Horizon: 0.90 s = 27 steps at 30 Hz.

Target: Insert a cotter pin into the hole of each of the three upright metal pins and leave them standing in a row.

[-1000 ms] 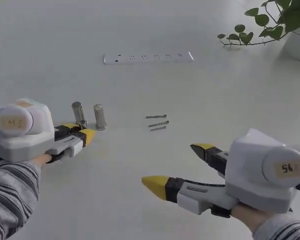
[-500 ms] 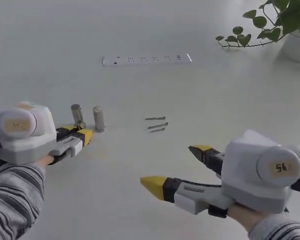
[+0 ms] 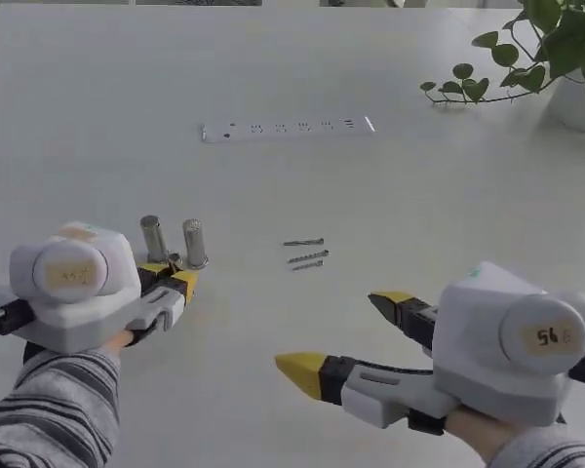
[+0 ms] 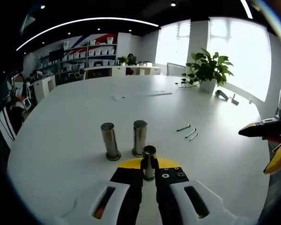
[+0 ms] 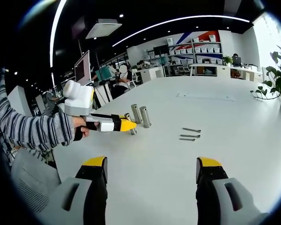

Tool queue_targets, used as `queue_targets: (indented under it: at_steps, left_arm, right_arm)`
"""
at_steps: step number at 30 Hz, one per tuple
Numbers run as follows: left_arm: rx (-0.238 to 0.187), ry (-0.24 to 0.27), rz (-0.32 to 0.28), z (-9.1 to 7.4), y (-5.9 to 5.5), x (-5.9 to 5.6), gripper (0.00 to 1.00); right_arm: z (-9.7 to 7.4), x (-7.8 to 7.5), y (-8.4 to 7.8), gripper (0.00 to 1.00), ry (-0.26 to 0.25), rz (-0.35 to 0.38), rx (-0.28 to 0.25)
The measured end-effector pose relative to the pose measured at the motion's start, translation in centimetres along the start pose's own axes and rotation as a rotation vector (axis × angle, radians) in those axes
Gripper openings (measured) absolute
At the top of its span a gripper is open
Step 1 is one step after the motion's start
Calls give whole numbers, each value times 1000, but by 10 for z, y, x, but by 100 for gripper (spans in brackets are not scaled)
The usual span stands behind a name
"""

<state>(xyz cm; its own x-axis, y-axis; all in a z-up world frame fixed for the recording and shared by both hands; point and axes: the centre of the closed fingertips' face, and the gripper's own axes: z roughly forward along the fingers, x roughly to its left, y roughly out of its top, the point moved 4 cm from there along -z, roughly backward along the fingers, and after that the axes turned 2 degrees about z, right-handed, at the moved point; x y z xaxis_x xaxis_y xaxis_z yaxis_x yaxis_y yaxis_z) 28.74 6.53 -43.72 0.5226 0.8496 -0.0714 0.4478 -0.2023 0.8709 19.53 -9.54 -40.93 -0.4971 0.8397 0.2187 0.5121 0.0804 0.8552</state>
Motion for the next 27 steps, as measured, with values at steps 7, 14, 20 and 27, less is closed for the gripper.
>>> queue_targets:
  at_steps: [7, 14, 20, 27]
  left_arm:
    - [9, 10, 10, 0, -7, -17, 5]
    - [5, 11, 17, -1, -9, -30, 5]
    - [4, 8, 32, 1, -10, -34, 5]
    - [14, -4, 56, 3, -14, -40, 5]
  right_arm:
    - [0, 0, 2, 75, -4, 8, -8]
    - [-1, -1, 3, 74, -2, 10, -10]
    - [-2, -1, 0, 73, -2, 13, -1]
    - [-2, -3, -4, 71, 10, 8, 24]
